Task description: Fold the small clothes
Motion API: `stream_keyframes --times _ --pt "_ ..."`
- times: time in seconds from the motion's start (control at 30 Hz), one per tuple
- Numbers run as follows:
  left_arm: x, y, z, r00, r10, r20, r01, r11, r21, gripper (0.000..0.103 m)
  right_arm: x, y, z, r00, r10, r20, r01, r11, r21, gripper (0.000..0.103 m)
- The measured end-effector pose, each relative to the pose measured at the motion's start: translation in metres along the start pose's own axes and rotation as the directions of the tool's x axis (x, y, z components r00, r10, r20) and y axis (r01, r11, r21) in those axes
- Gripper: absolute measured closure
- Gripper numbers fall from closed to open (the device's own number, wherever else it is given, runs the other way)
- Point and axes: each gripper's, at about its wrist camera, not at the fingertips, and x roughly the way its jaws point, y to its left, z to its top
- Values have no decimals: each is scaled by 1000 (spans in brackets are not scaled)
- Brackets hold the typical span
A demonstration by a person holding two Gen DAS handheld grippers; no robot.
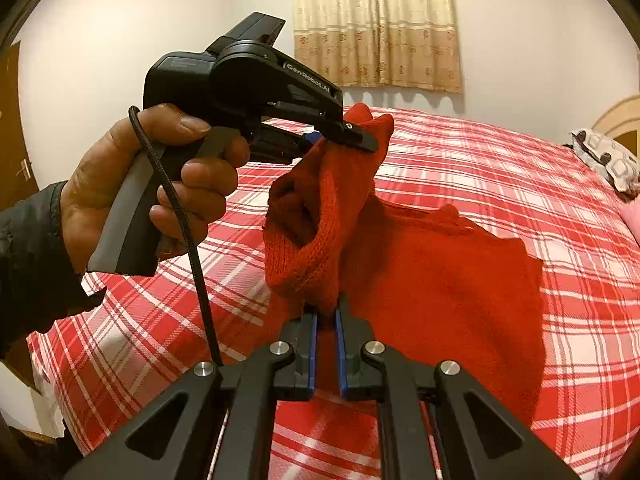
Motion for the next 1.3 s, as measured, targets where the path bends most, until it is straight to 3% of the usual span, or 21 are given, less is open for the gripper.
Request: stream_keyframes --times 0.7,1.17,1.3 --pt "64 -55 -13 994 -63 -93 69 996 63 89 -28 -65 -23 997 -69 -25 71 991 113 96" --pt "107 -71 -33 986 -17 -163 34 994 105 89 -26 -93 -46 996 -39 -84 54 980 191 96" --pt "117 -83 -40 985 19 -171 7 989 149 83 -25 -100 -53 995 -20 -97 42 973 228 96"
